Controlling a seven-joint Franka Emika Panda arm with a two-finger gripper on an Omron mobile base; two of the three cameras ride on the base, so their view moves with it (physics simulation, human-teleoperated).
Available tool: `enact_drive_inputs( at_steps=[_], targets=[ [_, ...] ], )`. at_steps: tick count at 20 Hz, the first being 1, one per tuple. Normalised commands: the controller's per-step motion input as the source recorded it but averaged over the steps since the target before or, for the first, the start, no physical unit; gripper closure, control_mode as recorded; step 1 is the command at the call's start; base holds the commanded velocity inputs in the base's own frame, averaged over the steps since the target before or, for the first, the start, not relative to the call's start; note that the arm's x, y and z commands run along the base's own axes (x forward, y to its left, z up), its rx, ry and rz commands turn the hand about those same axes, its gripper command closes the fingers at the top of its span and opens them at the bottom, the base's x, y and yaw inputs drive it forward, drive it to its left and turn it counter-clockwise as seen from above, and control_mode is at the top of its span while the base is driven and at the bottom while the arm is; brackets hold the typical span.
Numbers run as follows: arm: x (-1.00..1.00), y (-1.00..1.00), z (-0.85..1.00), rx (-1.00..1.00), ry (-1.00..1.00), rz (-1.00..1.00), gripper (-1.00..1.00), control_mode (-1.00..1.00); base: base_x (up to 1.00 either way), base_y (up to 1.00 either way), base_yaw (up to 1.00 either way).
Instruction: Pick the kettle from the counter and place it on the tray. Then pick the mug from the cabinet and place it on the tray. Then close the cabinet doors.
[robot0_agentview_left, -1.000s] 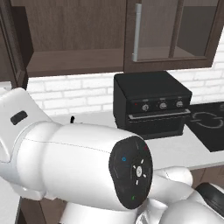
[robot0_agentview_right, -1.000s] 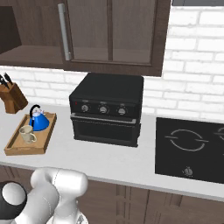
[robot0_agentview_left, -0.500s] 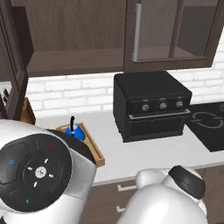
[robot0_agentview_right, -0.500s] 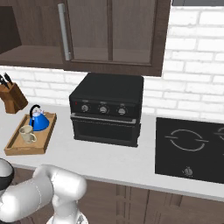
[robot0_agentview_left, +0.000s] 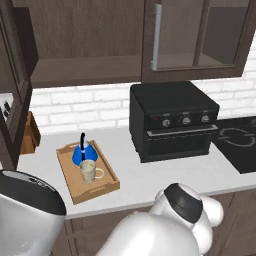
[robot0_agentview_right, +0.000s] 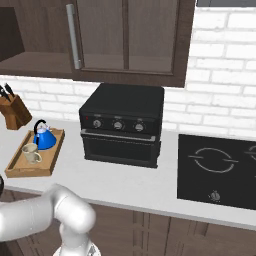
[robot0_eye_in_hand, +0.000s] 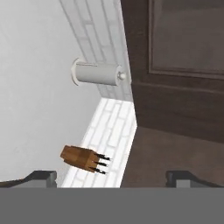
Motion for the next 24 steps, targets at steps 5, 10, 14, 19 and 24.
enact_drive_inputs(
  at_steps=[5, 10, 14, 19, 24],
  targets=[
    [0.36, 0.0, -0.08, 0.0, 0.0, -0.14, -1.0, -1.0, 0.0, 0.0, 0.0],
    [0.24, 0.0, -0.07, 0.0, 0.0, -0.08, -1.0, -1.0, 0.0, 0.0, 0.0],
    [0.3, -0.01, -0.15, 0.0, 0.0, -0.08, -1.0, -1.0, 0.0, 0.0, 0.0],
    [0.36, -0.01, -0.09, 0.0, 0.0, -0.15, -1.0, -1.0, 0.0, 0.0, 0.0],
    [0.24, 0.0, -0.06, 0.03, 0.0, -0.12, -1.0, -1.0, 0.0, 0.0, 0.0]
  ],
)
